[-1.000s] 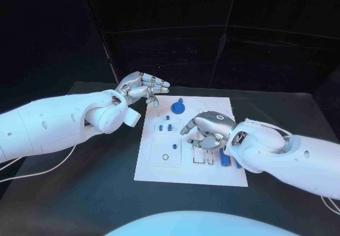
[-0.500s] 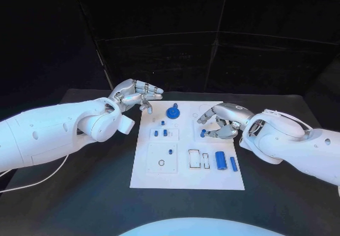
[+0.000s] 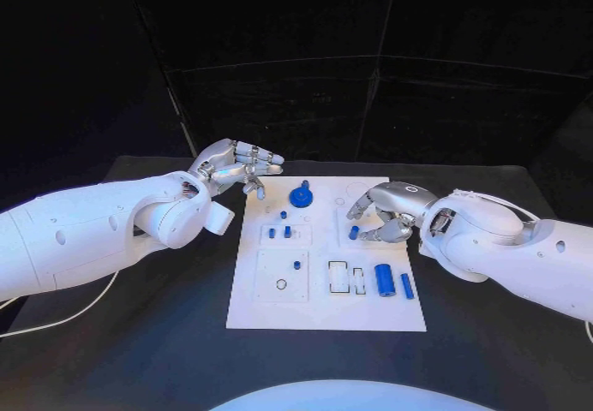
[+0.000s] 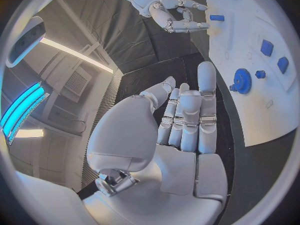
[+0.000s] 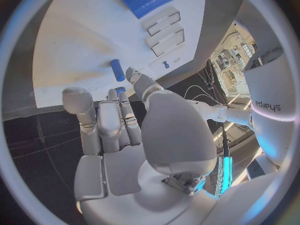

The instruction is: Assemble the parts on the task board

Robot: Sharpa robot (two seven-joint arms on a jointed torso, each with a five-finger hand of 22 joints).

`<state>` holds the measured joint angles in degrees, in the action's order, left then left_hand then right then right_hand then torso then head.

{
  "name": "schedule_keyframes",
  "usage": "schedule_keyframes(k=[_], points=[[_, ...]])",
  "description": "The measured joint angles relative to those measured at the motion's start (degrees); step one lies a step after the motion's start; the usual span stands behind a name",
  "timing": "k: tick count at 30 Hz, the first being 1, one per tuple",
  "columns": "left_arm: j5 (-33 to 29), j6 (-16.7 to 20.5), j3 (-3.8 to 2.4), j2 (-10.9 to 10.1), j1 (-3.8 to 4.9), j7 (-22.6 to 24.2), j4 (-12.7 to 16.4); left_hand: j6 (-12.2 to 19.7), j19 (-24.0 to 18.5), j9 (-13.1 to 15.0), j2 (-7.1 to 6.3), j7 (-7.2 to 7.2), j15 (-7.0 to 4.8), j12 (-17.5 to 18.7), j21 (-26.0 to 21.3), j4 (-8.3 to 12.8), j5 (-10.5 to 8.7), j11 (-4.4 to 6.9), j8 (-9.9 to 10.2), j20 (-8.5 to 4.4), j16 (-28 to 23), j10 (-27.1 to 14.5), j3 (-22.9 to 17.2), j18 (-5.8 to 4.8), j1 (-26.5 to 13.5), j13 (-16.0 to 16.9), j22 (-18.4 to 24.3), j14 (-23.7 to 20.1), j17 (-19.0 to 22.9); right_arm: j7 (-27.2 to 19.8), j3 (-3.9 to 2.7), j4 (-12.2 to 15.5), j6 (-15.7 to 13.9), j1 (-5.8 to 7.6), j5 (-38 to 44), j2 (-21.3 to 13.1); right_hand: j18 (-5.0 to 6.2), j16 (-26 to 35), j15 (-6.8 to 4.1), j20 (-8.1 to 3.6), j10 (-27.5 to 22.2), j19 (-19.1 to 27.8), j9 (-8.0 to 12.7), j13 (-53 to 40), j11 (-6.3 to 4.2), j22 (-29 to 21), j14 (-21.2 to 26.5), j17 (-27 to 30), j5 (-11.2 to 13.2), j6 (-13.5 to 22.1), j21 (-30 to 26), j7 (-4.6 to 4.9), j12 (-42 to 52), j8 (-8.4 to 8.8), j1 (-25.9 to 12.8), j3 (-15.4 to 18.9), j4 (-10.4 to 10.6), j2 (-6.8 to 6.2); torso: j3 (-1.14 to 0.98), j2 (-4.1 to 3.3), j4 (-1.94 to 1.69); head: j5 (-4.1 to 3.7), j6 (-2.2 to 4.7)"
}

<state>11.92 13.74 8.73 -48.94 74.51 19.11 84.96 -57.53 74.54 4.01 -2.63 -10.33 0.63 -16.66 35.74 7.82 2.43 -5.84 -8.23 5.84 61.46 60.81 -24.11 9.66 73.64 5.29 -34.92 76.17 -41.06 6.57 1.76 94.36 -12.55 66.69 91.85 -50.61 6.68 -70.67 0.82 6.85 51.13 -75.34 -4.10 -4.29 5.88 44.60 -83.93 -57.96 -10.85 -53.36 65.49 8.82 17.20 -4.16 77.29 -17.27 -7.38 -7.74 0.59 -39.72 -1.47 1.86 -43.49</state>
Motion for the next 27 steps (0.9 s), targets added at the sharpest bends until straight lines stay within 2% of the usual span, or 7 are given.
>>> schedule_keyframes(k=[4,10,27], points=[[0.0,0.0,0.01,0.0,0.00,0.0,0.0,0.0,0.0,0.0,0.00,0.00,0.00,0.0,0.0,0.0,0.00,0.00,0.0,0.00,0.0,0.0,0.0,0.00,0.0,0.0,0.0,0.0,0.0,0.3,0.01,-0.7,0.9,0.00,0.7,0.9,-0.01,-0.9,0.00,-0.34,3.3,-0.3,-0.2,-0.1,-0.14,0.9,0.0,-1.1,0.0,-2.1,0.3,0.47,1.9,-0.81,-0.3,0.1,0.2,0.86,0.03,0.01,-0.03,-0.01,-0.04],[0.0,0.0,0.01,0.0,0.00,0.0,0.1,0.0,0.0,0.0,0.00,0.00,0.00,0.0,0.0,0.0,0.00,0.00,0.0,0.00,0.0,0.0,0.0,0.00,0.0,0.0,0.0,0.0,0.0,0.6,0.02,-1.8,2.2,0.00,1.3,2.0,0.00,-0.9,-0.02,-0.63,6.0,-0.6,-0.2,0.4,-0.44,1.9,0.0,-1.2,0.0,-4.4,0.8,0.43,2.3,-1.39,-0.5,-1.2,0.8,1.67,0.02,0.01,-0.05,-0.06,-0.19],[0.0,-0.1,0.01,0.0,0.00,0.0,0.1,0.0,0.0,0.0,0.00,0.00,0.00,0.0,0.0,0.0,0.00,0.00,0.0,0.00,0.0,0.0,0.0,0.00,0.0,0.0,0.0,0.0,0.0,1.0,0.03,-3.3,3.8,-0.03,2.0,3.4,-0.01,-0.9,-0.43,-0.92,7.7,-0.9,-0.2,0.7,-0.77,2.3,0.0,-1.2,0.0,-6.2,1.1,0.09,2.0,-1.39,-0.7,-3.1,1.1,1.88,-0.04,0.02,0.02,0.03,-0.58]])
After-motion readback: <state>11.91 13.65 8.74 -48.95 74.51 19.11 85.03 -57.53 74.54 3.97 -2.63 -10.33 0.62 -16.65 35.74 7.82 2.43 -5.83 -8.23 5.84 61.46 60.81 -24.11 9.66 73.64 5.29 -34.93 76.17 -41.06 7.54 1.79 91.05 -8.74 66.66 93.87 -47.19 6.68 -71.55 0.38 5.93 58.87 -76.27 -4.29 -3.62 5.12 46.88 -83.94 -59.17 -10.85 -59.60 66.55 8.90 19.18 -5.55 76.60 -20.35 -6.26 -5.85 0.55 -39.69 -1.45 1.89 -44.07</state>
